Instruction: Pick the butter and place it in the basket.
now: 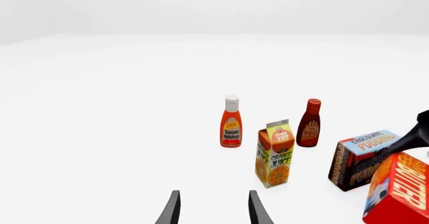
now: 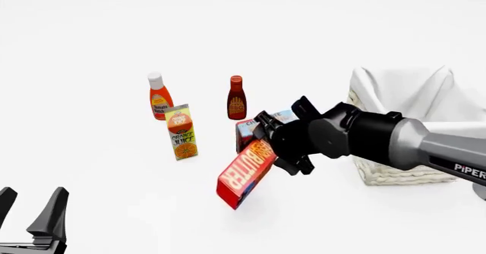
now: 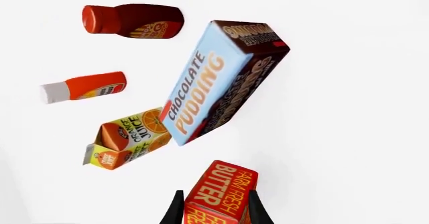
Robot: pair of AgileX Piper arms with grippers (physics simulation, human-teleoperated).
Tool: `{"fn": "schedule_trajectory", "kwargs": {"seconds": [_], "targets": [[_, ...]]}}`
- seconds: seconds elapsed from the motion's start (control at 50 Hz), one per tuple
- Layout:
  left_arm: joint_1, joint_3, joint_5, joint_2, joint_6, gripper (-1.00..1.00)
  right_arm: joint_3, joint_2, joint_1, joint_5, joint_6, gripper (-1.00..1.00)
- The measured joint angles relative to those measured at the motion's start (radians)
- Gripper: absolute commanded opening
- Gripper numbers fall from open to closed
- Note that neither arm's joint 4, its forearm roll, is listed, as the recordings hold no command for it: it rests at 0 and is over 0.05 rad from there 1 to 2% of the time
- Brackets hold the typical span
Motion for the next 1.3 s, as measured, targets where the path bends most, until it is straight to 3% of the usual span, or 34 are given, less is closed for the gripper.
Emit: {"fn": "schedule_trajectory", "kwargs": {"seconds": [1.3], "targets": [[0.0, 0.0, 0.0, 0.0, 0.0, 1.0, 0.04, -0.399, -0.055, 0.14, 0.004, -1.0]]}}
